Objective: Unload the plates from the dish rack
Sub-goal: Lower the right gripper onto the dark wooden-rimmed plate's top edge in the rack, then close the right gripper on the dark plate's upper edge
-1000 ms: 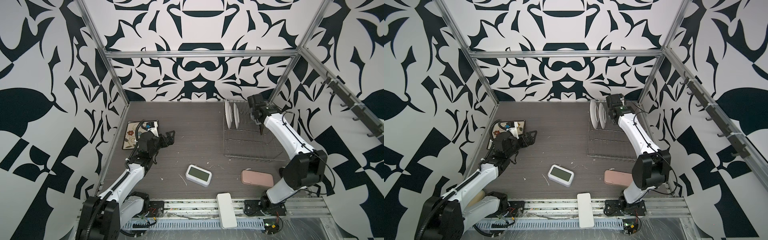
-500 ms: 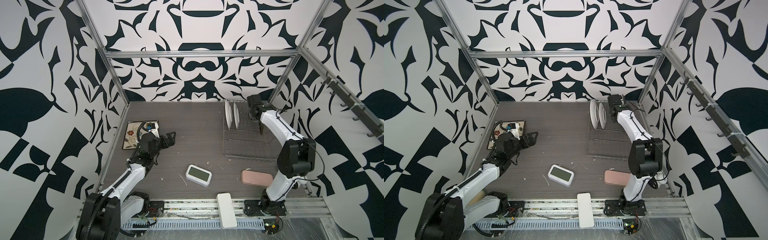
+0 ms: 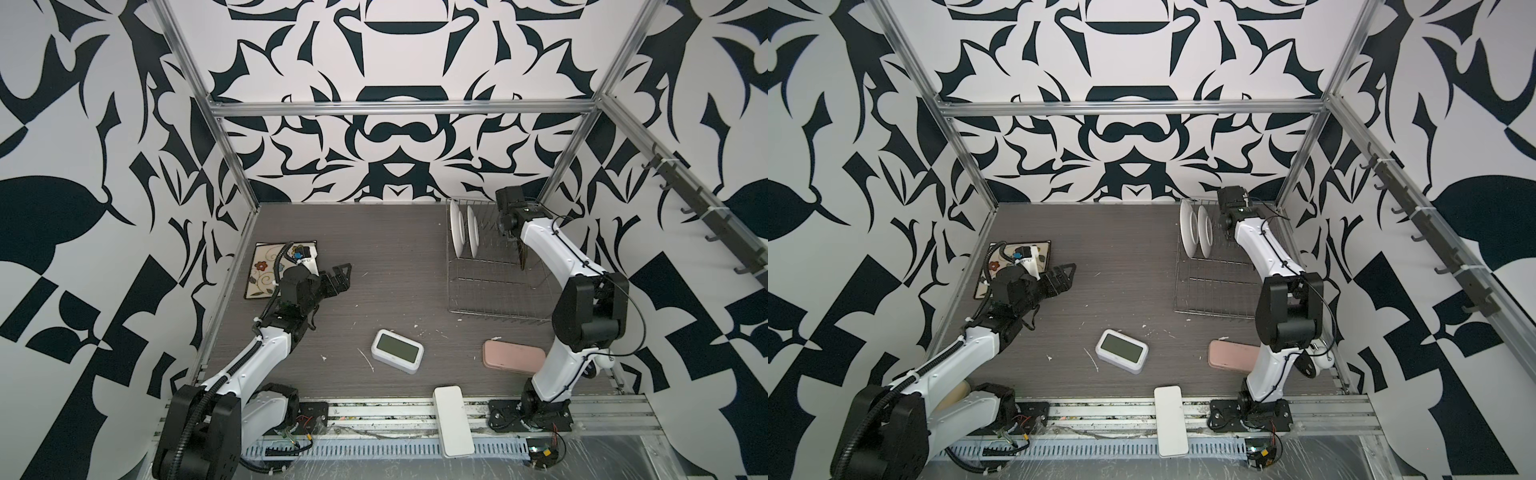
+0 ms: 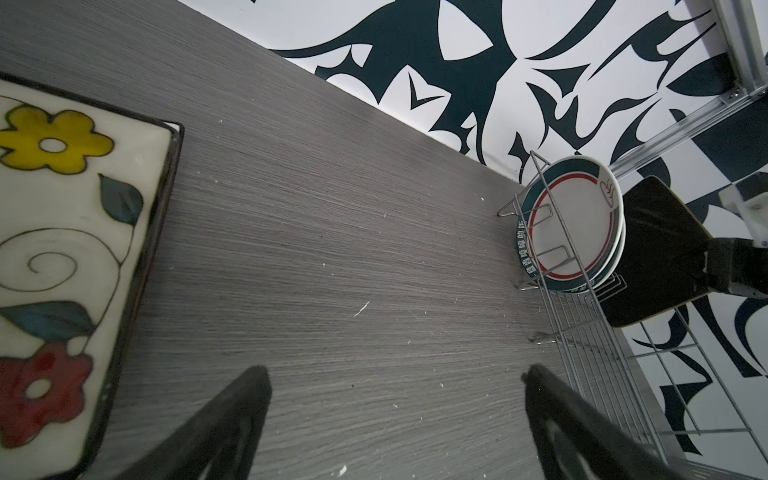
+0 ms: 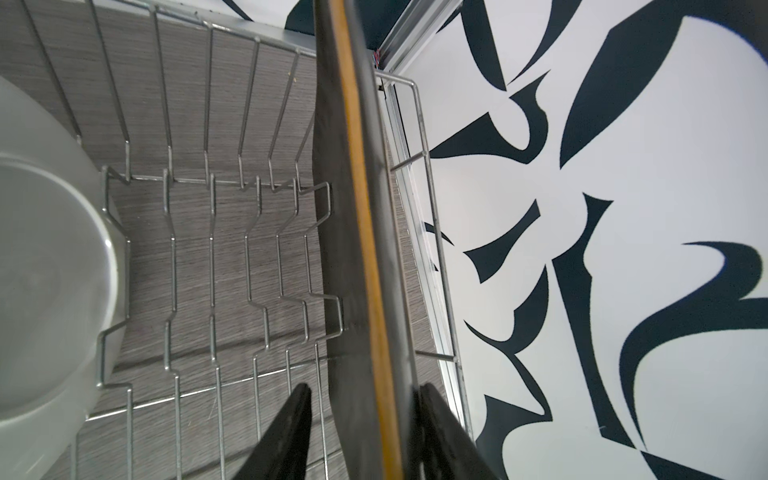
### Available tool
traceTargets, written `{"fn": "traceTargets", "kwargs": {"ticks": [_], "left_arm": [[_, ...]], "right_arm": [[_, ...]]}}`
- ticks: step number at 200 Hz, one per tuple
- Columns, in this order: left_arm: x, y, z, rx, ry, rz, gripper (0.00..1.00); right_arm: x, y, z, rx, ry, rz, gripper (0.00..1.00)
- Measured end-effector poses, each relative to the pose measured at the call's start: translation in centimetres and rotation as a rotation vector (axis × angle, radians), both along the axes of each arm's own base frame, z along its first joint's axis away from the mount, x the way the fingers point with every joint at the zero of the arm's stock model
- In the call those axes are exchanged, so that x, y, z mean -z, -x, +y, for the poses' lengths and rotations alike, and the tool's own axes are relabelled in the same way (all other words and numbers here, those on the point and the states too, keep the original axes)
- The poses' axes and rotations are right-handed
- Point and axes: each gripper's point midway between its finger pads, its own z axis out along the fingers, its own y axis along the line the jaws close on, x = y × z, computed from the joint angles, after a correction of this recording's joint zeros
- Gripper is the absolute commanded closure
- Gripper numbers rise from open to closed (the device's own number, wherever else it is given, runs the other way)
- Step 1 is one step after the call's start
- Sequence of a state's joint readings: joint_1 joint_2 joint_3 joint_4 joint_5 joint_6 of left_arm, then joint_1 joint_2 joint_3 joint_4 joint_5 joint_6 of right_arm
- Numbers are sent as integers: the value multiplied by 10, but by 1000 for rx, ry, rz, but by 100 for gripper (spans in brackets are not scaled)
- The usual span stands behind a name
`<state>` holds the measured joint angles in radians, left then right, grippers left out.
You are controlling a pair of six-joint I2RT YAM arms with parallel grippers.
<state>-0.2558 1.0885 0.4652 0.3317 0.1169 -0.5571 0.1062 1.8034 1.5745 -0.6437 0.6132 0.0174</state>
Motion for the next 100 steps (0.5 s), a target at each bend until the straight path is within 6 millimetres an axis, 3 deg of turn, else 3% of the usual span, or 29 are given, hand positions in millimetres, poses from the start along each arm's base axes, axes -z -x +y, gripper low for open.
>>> {"fn": "traceTargets", "kwargs": {"ticks": [100], "left_arm": [[3, 2, 1, -5, -5, 14, 1]], "right_arm": [[-8, -4, -2, -7, 19, -18, 62]]}}
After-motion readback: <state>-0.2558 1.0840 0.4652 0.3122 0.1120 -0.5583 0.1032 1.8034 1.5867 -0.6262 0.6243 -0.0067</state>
